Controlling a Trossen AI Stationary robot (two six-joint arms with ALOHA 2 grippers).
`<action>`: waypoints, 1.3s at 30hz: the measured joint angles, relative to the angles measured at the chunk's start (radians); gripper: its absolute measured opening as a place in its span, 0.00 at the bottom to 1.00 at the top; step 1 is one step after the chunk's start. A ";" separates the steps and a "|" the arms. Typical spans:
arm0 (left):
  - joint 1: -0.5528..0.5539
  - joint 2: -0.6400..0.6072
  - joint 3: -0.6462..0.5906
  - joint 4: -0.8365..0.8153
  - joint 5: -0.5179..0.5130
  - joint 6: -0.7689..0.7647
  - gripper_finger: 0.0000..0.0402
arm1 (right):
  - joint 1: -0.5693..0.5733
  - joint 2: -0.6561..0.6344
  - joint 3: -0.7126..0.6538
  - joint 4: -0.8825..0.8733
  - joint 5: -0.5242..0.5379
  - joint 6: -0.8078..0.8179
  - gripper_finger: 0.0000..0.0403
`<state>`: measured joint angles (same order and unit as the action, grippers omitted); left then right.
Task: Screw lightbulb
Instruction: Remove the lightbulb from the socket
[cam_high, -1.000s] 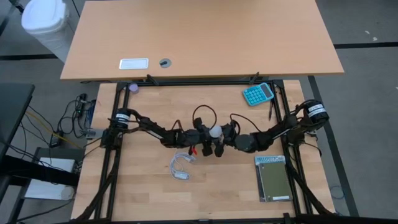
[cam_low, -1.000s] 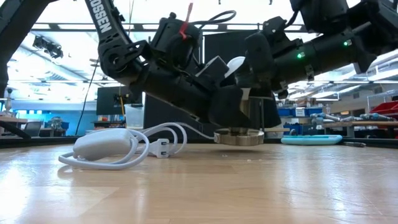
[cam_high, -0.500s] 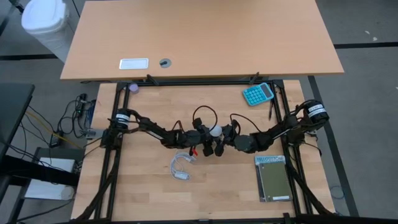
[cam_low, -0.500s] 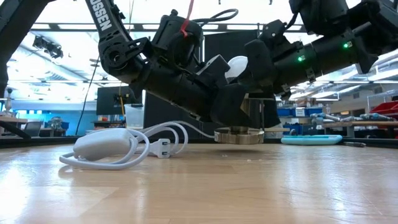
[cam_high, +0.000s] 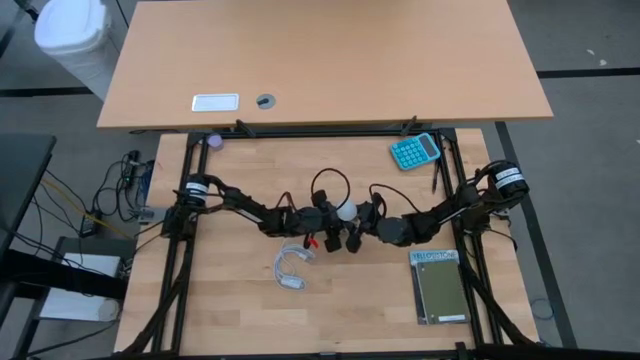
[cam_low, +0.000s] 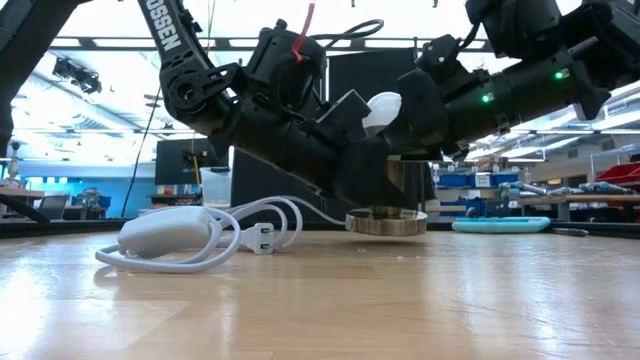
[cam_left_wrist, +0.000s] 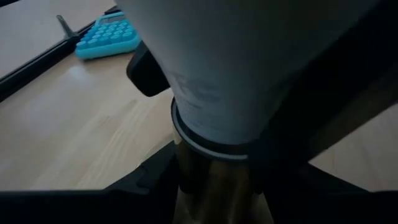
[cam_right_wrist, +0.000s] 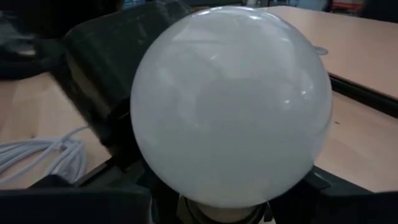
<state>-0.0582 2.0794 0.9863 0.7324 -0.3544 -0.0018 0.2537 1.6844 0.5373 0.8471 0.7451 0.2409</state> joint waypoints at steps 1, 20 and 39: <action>0.000 -0.001 -0.004 0.004 0.009 0.008 0.48 | 0.001 0.000 -0.002 0.003 -0.009 -0.003 0.48; 0.072 -0.001 -0.038 0.097 0.600 0.083 0.48 | -0.028 0.000 -0.100 0.252 -0.453 -0.175 0.44; 0.085 0.000 -0.036 0.131 0.734 0.095 0.48 | -0.177 0.000 -0.096 0.291 -0.855 -0.180 0.47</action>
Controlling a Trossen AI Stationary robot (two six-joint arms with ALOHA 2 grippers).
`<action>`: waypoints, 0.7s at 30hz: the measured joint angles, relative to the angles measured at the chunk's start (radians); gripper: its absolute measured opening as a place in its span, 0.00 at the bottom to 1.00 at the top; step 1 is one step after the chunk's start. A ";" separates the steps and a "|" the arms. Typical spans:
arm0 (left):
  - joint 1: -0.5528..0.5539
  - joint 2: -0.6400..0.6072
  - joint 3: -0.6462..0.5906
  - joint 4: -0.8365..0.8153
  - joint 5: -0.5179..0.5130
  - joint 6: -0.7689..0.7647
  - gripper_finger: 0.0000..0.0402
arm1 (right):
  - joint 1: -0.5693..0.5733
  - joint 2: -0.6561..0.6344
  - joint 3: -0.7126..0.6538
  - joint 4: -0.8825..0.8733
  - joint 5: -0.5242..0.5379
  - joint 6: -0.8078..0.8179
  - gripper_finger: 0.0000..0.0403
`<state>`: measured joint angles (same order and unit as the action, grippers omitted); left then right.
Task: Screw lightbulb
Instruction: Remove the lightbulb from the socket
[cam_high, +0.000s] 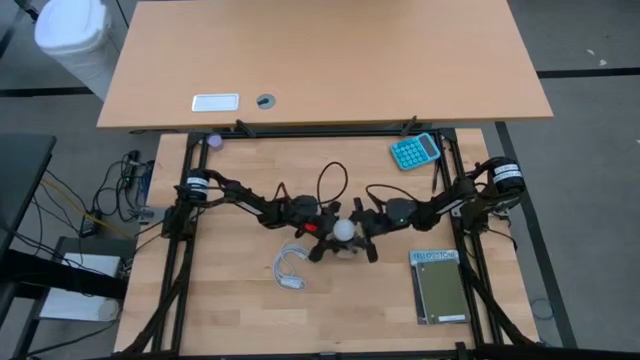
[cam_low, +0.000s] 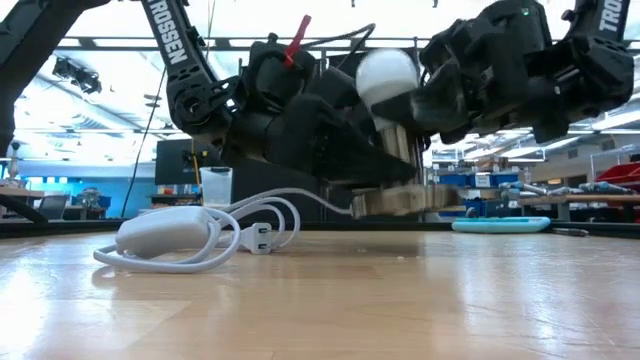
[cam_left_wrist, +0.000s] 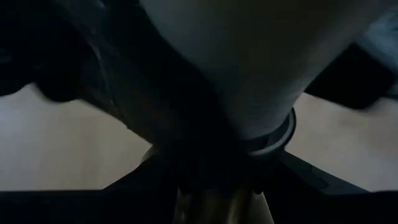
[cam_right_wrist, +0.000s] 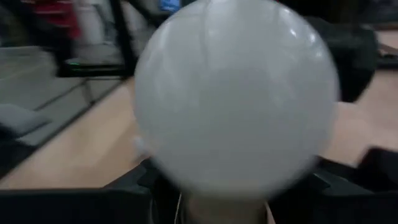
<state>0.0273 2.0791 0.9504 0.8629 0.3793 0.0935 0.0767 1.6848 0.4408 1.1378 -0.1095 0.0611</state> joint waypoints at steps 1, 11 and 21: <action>0.000 0.001 0.000 -0.008 -0.043 -0.007 0.48 | -0.002 0.000 0.000 -0.015 0.027 0.006 0.49; -0.001 0.003 0.001 -0.105 -0.416 -0.071 0.48 | 0.011 -0.001 0.002 -0.117 0.311 0.095 0.63; -0.009 0.003 0.001 -0.109 -0.596 -0.152 0.48 | 0.100 -0.001 0.002 -0.123 0.670 0.064 0.59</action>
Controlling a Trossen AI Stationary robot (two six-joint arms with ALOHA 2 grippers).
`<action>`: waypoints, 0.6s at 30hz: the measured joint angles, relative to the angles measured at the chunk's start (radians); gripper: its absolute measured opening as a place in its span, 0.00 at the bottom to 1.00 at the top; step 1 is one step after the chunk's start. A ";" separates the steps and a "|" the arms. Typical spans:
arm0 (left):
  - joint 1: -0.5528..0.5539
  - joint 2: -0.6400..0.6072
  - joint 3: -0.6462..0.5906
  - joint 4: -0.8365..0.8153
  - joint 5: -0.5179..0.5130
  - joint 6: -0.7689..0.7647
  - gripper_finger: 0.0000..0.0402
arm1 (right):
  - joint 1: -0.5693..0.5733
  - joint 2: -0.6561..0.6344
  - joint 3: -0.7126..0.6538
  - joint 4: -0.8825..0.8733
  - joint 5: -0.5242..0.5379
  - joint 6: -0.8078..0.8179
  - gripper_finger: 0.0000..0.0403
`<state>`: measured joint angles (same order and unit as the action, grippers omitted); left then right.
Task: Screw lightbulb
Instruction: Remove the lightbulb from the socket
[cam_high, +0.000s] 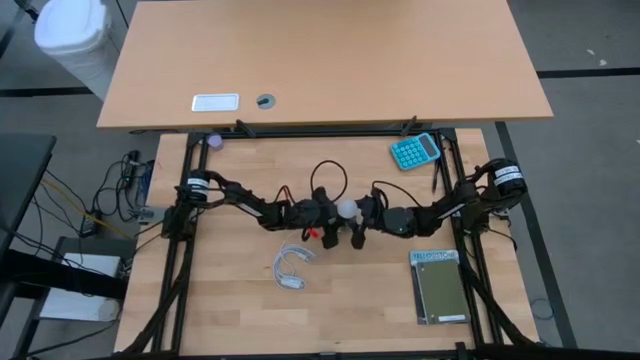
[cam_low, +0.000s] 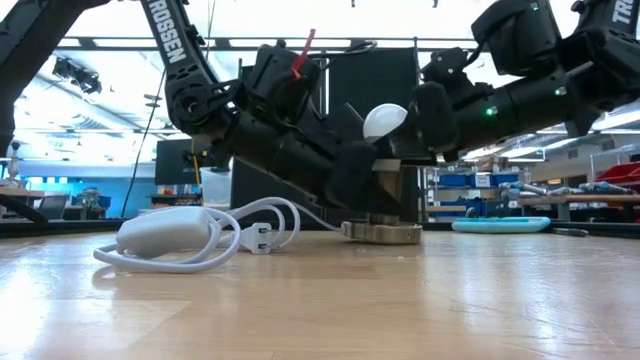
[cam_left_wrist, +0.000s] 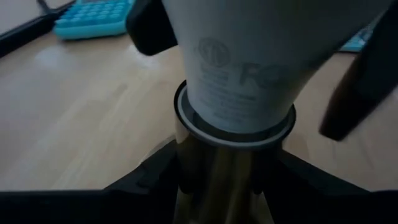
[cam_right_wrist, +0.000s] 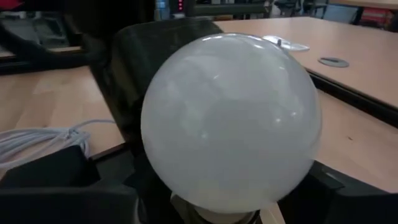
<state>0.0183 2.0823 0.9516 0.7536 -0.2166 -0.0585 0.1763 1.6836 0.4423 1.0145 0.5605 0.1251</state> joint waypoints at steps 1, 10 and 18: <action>-0.002 0.000 0.000 0.002 -0.014 -0.003 0.48 | 0.003 0.000 0.000 0.000 0.013 0.005 0.58; -0.028 0.000 0.000 0.008 -0.149 -0.067 0.48 | 0.008 0.000 0.000 0.003 0.068 0.054 0.57; -0.033 0.000 0.000 0.016 -0.199 -0.125 0.48 | 0.007 -0.001 -0.001 0.005 0.102 0.111 0.57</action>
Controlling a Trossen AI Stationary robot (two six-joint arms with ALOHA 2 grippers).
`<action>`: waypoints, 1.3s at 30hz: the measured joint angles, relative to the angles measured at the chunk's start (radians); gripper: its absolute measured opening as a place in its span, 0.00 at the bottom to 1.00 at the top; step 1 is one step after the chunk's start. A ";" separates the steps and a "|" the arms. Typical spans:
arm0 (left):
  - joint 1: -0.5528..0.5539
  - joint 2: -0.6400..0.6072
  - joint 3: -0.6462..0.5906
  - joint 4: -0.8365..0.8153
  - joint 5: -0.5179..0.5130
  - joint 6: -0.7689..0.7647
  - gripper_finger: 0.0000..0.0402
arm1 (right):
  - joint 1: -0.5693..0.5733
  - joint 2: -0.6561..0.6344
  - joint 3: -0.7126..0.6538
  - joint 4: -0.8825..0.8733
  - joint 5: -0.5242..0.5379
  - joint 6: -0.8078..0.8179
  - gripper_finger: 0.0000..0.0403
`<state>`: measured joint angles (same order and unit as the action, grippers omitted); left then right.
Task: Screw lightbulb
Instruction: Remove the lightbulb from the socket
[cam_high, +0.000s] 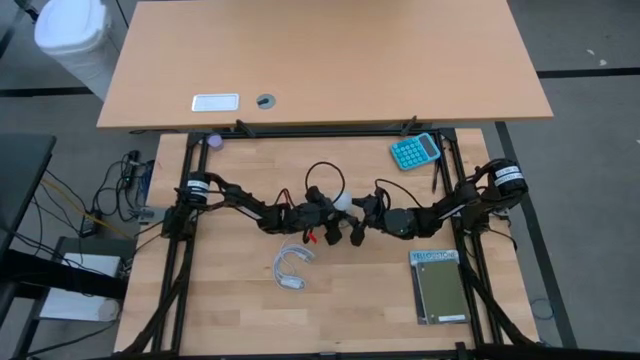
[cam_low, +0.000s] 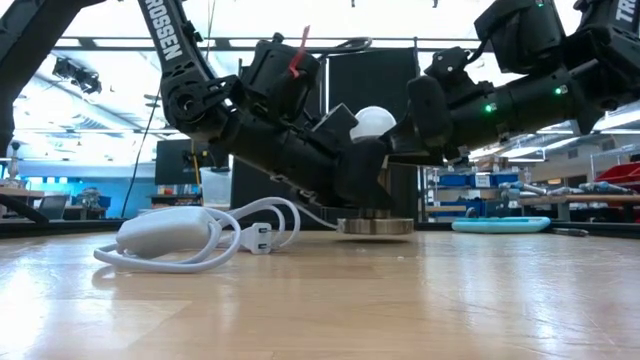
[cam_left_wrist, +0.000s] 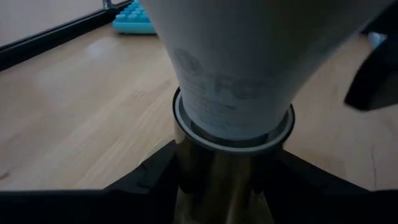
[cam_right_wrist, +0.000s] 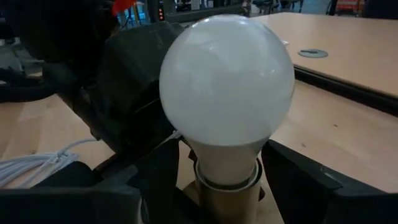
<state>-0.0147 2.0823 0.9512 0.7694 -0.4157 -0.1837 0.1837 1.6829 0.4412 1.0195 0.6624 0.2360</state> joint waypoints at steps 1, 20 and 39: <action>0.000 0.000 0.000 0.003 -0.005 -0.006 0.48 | 0.000 0.000 0.000 -0.001 0.000 0.006 0.57; -0.016 0.000 0.000 0.004 0.039 0.046 0.48 | 0.017 0.000 0.000 -0.059 -0.048 0.006 0.70; -0.016 -0.002 0.000 0.046 0.004 0.019 0.48 | -0.013 0.126 0.001 0.226 -0.003 -0.060 0.76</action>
<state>-0.0307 2.0804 0.9512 0.8156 -0.4114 -0.1642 0.1710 1.8093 0.4423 1.2450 0.6596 0.1760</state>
